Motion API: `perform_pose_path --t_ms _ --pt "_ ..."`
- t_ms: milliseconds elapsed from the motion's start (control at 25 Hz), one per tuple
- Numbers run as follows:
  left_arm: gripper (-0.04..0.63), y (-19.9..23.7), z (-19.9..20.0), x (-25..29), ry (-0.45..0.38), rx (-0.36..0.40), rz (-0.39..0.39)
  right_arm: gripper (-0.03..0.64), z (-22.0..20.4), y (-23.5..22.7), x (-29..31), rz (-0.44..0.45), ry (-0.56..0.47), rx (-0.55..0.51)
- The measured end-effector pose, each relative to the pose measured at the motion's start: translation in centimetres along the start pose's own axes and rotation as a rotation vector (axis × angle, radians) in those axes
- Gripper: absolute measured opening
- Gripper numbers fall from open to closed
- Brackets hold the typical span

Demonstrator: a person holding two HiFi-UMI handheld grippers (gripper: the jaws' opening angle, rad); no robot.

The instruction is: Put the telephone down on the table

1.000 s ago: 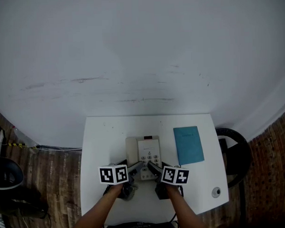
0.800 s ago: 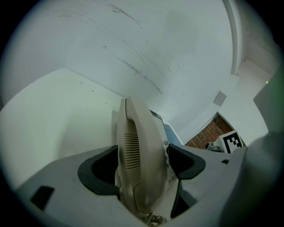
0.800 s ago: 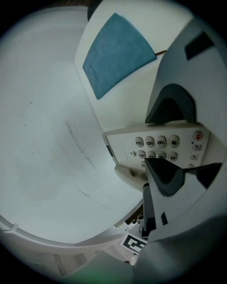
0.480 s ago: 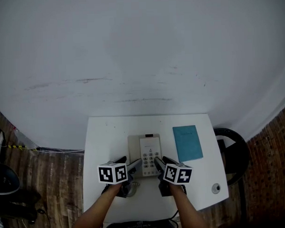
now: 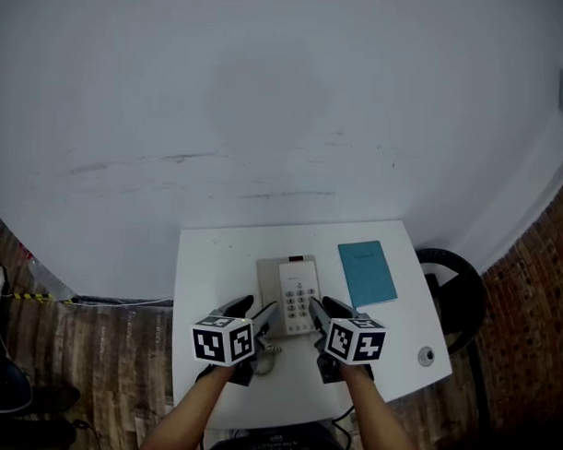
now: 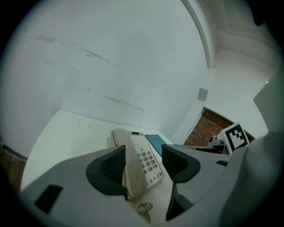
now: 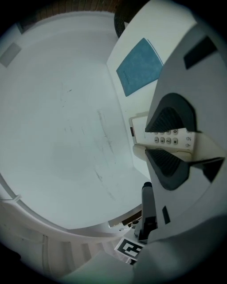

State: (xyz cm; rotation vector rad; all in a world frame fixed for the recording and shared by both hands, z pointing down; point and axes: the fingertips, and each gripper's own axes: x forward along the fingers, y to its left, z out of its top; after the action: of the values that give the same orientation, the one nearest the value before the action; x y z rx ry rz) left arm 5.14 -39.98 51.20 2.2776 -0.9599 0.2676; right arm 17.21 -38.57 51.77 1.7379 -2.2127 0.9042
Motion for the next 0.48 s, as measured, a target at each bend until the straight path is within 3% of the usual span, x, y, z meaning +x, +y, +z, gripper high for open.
perform_pose_path --t_ms 480 --pt "0.092 -4.6 2.3 -5.8 -0.107 0.307 0.004 0.048 2.4 5.2 -7.1 -0.053 -0.191 -0.129"
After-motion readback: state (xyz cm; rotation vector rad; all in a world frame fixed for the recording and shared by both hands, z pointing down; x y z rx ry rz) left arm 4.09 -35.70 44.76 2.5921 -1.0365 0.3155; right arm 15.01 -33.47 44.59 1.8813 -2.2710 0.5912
